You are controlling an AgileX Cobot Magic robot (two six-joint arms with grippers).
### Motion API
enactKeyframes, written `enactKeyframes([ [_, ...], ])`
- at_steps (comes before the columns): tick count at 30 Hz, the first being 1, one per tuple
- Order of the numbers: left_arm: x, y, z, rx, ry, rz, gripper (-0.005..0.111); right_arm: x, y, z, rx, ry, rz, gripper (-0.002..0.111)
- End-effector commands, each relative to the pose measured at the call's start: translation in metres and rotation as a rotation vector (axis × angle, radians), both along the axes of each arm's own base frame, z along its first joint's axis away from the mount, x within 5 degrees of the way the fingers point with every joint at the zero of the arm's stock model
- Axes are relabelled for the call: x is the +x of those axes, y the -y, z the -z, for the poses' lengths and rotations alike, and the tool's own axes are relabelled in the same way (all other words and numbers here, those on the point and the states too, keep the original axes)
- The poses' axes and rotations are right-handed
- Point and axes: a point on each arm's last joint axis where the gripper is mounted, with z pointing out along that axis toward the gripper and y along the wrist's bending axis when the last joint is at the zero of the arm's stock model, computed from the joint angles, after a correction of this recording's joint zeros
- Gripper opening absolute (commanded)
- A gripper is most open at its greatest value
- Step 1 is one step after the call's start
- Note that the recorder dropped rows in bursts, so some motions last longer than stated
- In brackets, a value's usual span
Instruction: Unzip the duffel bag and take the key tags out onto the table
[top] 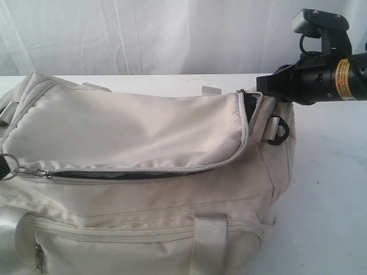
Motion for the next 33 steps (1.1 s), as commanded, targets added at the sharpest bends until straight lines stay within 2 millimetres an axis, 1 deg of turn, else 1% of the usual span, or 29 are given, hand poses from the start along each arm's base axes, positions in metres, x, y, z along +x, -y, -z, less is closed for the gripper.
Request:
enactKeyframes([
  [1,-0.002,-0.017,0.003,0.029,-0.009,-0.093,0.000,0.007,0.008,-0.006,-0.009,0.034,0.095,0.000],
  [5,-0.004,-0.031,0.003,0.019,-0.010,-0.173,0.000,0.007,0.008,-0.006,-0.009,0.034,0.095,0.000],
  [7,-0.006,-0.036,-0.002,0.015,0.005,-0.198,0.000,0.007,0.008,-0.006,-0.009,0.034,0.095,0.000],
  [12,-0.006,-0.055,-0.016,0.121,0.037,-0.318,0.000,0.007,0.008,-0.006,-0.016,0.040,0.088,0.000],
  [15,-0.007,-0.061,-0.024,0.170,0.049,-0.353,0.000,0.007,0.008,-0.006,-0.029,0.051,0.076,0.001],
  [18,-0.008,-0.057,-0.029,0.175,0.096,-0.293,0.000,0.007,0.008,-0.006,-0.038,0.059,0.070,0.009],
  [20,-0.008,-0.052,-0.032,0.193,0.137,-0.237,0.000,0.007,0.008,-0.007,-0.035,0.060,0.065,0.021],
  [22,-0.009,-0.048,-0.033,0.216,0.172,-0.185,0.000,0.005,0.007,-0.009,-0.032,0.067,0.049,0.037],
  [23,-0.010,-0.047,-0.033,0.224,0.181,-0.169,0.000,0.002,0.006,-0.013,-0.026,0.078,0.034,0.046],
  [24,-0.010,-0.046,-0.034,0.241,0.194,-0.155,0.000,-0.001,0.005,-0.018,-0.023,0.096,0.002,0.052],
  [25,-0.010,-0.045,-0.034,0.263,0.207,-0.139,0.000,-0.006,0.002,-0.024,-0.023,0.125,-0.050,0.057],
  [26,-0.010,-0.044,-0.034,0.284,0.215,-0.130,0.000,-0.011,-0.001,-0.032,-0.023,0.160,-0.116,0.061],
  [30,-0.012,-0.043,-0.031,0.387,0.240,-0.082,0.000,-0.041,-0.018,-0.068,0.006,0.318,-0.401,0.061],
  [33,-0.014,-0.040,-0.026,0.459,0.227,-0.016,0.000,-0.068,-0.038,-0.087,0.027,0.413,-0.585,0.061],
])
